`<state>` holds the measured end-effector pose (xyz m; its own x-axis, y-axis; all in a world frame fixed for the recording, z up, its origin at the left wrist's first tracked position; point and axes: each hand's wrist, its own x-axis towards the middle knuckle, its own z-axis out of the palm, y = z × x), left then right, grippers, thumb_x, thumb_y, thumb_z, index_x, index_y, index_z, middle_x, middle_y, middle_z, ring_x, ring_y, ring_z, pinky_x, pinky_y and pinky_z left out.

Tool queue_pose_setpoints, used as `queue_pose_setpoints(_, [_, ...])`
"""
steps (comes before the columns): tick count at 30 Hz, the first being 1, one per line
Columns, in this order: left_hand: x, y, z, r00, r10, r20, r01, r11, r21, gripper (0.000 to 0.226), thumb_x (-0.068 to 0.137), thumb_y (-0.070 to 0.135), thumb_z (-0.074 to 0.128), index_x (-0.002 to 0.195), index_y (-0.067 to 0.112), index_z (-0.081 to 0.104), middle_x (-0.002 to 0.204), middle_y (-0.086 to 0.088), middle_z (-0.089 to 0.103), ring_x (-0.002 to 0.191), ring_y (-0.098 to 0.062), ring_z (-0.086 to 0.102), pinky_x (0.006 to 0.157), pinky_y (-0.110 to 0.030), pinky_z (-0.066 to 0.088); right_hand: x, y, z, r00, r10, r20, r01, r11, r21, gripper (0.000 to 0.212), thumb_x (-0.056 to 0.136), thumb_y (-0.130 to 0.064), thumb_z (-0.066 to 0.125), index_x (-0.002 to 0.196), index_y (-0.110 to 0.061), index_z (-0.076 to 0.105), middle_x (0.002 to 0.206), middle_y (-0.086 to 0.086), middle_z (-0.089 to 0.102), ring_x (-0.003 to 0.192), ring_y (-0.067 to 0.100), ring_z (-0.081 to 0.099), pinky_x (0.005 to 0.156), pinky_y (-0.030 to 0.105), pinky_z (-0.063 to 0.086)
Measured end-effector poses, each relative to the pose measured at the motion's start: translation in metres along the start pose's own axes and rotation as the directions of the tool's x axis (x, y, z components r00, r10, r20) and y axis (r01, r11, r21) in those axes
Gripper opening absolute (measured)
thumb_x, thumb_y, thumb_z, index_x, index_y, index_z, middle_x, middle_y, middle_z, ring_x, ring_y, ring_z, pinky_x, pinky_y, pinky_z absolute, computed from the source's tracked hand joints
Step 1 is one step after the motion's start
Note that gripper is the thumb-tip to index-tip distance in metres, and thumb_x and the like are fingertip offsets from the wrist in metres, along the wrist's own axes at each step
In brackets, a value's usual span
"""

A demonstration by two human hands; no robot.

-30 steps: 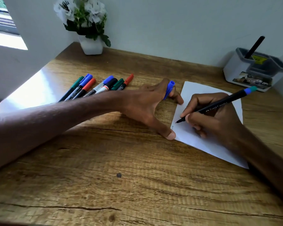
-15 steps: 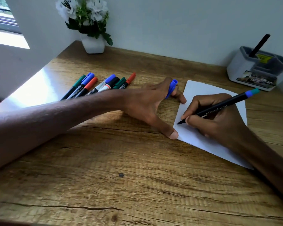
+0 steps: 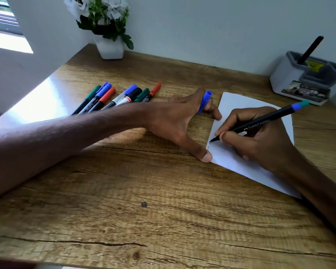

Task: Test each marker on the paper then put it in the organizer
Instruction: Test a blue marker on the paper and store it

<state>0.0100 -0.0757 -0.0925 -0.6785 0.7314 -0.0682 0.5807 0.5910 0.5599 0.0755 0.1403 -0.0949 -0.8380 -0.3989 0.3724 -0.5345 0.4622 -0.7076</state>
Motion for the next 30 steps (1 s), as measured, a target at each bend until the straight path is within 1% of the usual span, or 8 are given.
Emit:
queue_pose_setpoints(3, [0.0008, -0.0004, -0.0004, 1.0, 0.001, 0.001, -0.001, 1.0, 0.005, 0.101, 0.064, 0.065, 0.081, 0.143, 0.025, 0.034, 0.121, 0.043, 0.034, 0.115, 0.032, 0.025, 0.106, -0.016, 0.022, 0.0002, -0.0009, -0.0005, 1.0, 0.011, -0.007, -0.011, 1.0, 0.008, 0.02, 0.08, 0.019, 0.07, 0.072, 0.001, 0.074, 0.064, 0.003, 0.068, 0.047, 0.0, 0.059, 0.049, 0.005, 0.04])
queue_pose_setpoints(6, [0.0008, 0.0002, -0.0019, 1.0, 0.007, 0.012, -0.007, 1.0, 0.0, 0.101, 0.062, 0.066, 0.079, 0.143, 0.025, 0.034, 0.117, 0.046, 0.032, 0.109, 0.038, 0.022, 0.097, -0.003, 0.02, 0.0004, -0.0013, -0.0006, 1.0, 0.025, -0.018, -0.024, 0.999, 0.023, 0.019, 0.08, 0.019, 0.069, 0.072, 0.002, 0.074, 0.062, -0.001, 0.067, 0.045, 0.001, 0.058, 0.048, 0.006, 0.039])
queue_pose_setpoints(8, [0.0, 0.0016, -0.0015, 1.0, 0.008, 0.011, -0.008, 1.0, 0.012, 0.103, 0.061, 0.068, 0.078, 0.144, 0.025, 0.034, 0.118, 0.045, 0.032, 0.112, 0.031, 0.03, 0.097, -0.003, 0.019, 0.0005, -0.0007, -0.0014, 0.999, 0.034, -0.021, -0.033, 0.999, 0.027, 0.019, 0.08, 0.019, 0.069, 0.072, 0.002, 0.074, 0.058, -0.008, 0.065, 0.043, 0.001, 0.058, 0.047, 0.006, 0.039])
queue_pose_setpoints(11, [-0.0018, 0.004, -0.0009, 1.0, 0.001, 0.02, -0.002, 1.0, 0.03, 0.104, 0.061, 0.069, 0.077, 0.145, 0.025, 0.034, 0.122, 0.044, 0.031, 0.114, 0.013, 0.037, 0.103, -0.013, 0.02, 0.0011, -0.0011, -0.0014, 0.998, 0.046, -0.031, -0.046, 0.998, 0.03, 0.019, 0.081, 0.019, 0.068, 0.073, 0.002, 0.074, 0.056, -0.011, 0.065, 0.042, 0.003, 0.057, 0.046, 0.007, 0.039])
queue_pose_setpoints(14, [-0.0023, 0.004, -0.0014, 1.0, 0.001, 0.019, -0.001, 1.0, 0.02, 0.102, 0.062, 0.066, 0.079, 0.143, 0.024, 0.035, 0.12, 0.043, 0.033, 0.115, 0.023, 0.034, 0.105, -0.019, 0.022, 0.0011, -0.0026, -0.0009, 0.997, 0.071, -0.041, -0.07, 0.997, 0.038, 0.017, 0.082, 0.016, 0.068, 0.073, 0.002, 0.073, 0.056, -0.008, 0.066, 0.036, 0.008, 0.054, 0.042, 0.013, 0.039])
queue_pose_setpoints(17, [-0.0027, 0.0042, -0.0013, 1.0, 0.001, 0.009, -0.002, 0.999, 0.036, 0.099, 0.065, 0.063, 0.082, 0.144, 0.025, 0.035, 0.12, 0.042, 0.032, 0.115, 0.008, 0.037, 0.102, -0.012, 0.023, 0.0012, -0.0032, -0.0015, 0.994, 0.094, -0.056, -0.091, 0.994, 0.052, 0.015, 0.082, 0.013, 0.068, 0.073, 0.002, 0.072, 0.056, -0.003, 0.065, 0.03, 0.014, 0.048, 0.038, 0.019, 0.039])
queue_pose_setpoints(23, [-0.0015, 0.0039, -0.0013, 1.0, 0.012, 0.012, -0.012, 0.999, 0.034, 0.099, 0.065, 0.063, 0.081, 0.144, 0.026, 0.034, 0.12, 0.043, 0.031, 0.121, 0.005, 0.035, 0.109, -0.023, 0.022, 0.0011, -0.0036, -0.0015, 0.99, 0.124, -0.071, -0.121, 0.992, 0.045, 0.015, 0.084, 0.011, 0.069, 0.073, 0.002, 0.072, 0.055, -0.001, 0.064, 0.03, 0.016, 0.049, 0.036, 0.022, 0.039])
queue_pose_setpoints(30, [-0.0018, 0.0024, -0.0009, 1.0, 0.028, 0.014, -0.028, 1.0, 0.011, 0.101, 0.063, 0.068, 0.078, 0.146, 0.029, 0.035, 0.118, 0.043, 0.029, 0.117, 0.007, 0.032, 0.096, -0.004, 0.019, 0.0012, -0.0037, -0.0016, 0.986, 0.146, -0.086, -0.144, 0.989, 0.024, 0.014, 0.085, 0.006, 0.07, 0.073, -0.001, 0.073, 0.055, -0.001, 0.064, 0.03, 0.017, 0.049, 0.035, 0.026, 0.04])
